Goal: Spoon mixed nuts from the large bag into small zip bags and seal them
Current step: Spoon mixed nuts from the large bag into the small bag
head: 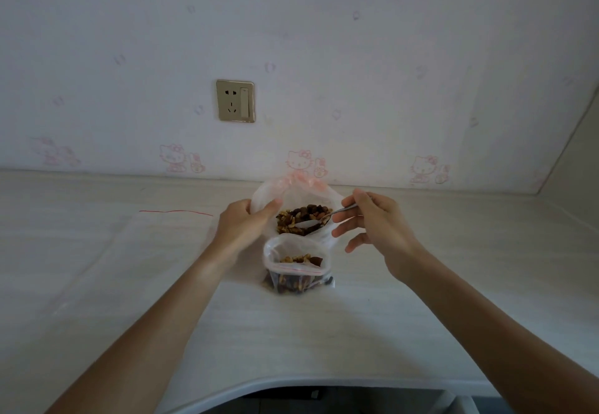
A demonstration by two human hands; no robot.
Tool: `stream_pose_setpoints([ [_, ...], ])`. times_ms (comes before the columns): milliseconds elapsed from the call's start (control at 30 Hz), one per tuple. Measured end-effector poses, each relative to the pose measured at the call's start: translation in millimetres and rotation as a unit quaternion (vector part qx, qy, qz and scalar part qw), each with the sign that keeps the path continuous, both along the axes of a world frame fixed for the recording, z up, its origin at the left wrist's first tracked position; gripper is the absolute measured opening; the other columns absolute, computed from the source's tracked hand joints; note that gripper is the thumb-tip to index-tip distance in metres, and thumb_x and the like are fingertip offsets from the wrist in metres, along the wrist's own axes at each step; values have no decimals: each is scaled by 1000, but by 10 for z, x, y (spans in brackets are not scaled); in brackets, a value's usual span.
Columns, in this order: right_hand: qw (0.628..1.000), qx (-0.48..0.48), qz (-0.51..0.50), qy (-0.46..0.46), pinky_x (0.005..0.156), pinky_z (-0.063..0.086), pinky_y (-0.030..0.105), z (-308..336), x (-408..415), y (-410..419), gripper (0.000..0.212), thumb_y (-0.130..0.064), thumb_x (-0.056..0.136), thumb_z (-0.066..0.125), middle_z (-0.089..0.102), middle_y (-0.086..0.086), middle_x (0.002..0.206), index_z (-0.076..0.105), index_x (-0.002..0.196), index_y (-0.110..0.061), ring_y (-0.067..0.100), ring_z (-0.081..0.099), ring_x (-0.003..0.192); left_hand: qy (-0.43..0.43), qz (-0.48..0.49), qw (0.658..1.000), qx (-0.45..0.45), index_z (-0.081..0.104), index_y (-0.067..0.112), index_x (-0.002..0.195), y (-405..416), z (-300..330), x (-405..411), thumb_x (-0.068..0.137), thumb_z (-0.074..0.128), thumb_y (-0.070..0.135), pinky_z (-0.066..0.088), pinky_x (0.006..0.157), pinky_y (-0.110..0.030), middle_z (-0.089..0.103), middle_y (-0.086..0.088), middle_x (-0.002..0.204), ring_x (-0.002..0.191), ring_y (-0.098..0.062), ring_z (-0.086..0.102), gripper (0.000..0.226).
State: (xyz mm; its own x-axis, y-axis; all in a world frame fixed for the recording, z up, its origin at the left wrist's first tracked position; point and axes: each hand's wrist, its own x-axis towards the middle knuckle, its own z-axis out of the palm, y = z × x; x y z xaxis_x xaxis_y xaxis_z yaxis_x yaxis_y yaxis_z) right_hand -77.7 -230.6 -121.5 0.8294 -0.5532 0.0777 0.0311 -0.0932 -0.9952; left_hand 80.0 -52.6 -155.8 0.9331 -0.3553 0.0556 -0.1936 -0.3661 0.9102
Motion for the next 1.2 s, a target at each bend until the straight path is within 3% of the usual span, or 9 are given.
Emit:
stream_pose_setpoints([
  [67,999,-31,-1,18,45,56,35,19,32,-23,38,-30,111,41,77,14,83,66,102,-3,28,74,68,0,7,1000,-23,73,8,110,-26,-56,-22,99,60,54,54,81,-38,76,-14,107,101,-31,72,49],
  [200,998,-51,-1,43,46,59,36,-13,93,-43,36,-25,110,45,77,17,81,67,100,0,31,76,69,-20,-10,998,-59,71,17,111,-42,-139,-40,106,49,44,57,89,-48,76,-12,106,99,-29,71,35],
  [333,999,-24,-4,30,50,61,38,-143,191,51,32,-19,109,47,76,21,82,67,99,3,34,76,72,-17,-45,993,-105,69,27,127,-68,-152,-68,107,49,44,50,79,-22,74,12,109,101,-5,68,33],
  [433,999,-19,-24,14,49,59,34,-213,265,106,32,-18,110,46,76,20,84,67,98,2,31,76,71,15,-61,988,-138,68,29,131,-78,-158,-88,108,49,43,51,88,-24,74,13,115,109,-5,68,33],
  [567,998,-9,-58,11,48,57,32,-250,303,125,32,-18,110,43,76,19,83,67,99,0,31,76,69,38,-64,984,-160,68,33,127,-73,-164,-98,108,50,44,49,79,-18,75,16,112,105,-1,69,29],
  [667,996,-42,-74,10,48,57,32,-262,304,127,32,-19,110,43,76,17,81,68,97,-4,28,76,66,37,-63,984,-165,68,33,127,-80,-171,-88,108,49,44,50,83,-20,75,16,113,107,-2,69,29],
  [867,989,-122,-79,0,50,60,34,-233,326,139,29,-19,108,47,75,11,77,67,89,-12,23,75,62,70,-78,982,-154,67,29,131,-93,-199,-39,107,45,51,48,109,-39,74,7,124,118,-13,67,40],
  [1067,998,-15,-60,17,48,59,34,-268,378,153,28,-15,109,47,77,15,78,68,99,-1,30,76,65,119,-98,973,-170,71,23,122,-131,-255,24,108,39,54,51,99,-35,78,2,115,110,-15,72,46],
  [1200,998,22,-55,11,48,58,32,-293,327,106,31,-16,110,44,78,13,80,69,100,0,30,77,68,122,-100,972,-173,68,26,130,-139,-267,41,107,40,55,49,108,-39,77,5,120,116,-14,70,46],
])
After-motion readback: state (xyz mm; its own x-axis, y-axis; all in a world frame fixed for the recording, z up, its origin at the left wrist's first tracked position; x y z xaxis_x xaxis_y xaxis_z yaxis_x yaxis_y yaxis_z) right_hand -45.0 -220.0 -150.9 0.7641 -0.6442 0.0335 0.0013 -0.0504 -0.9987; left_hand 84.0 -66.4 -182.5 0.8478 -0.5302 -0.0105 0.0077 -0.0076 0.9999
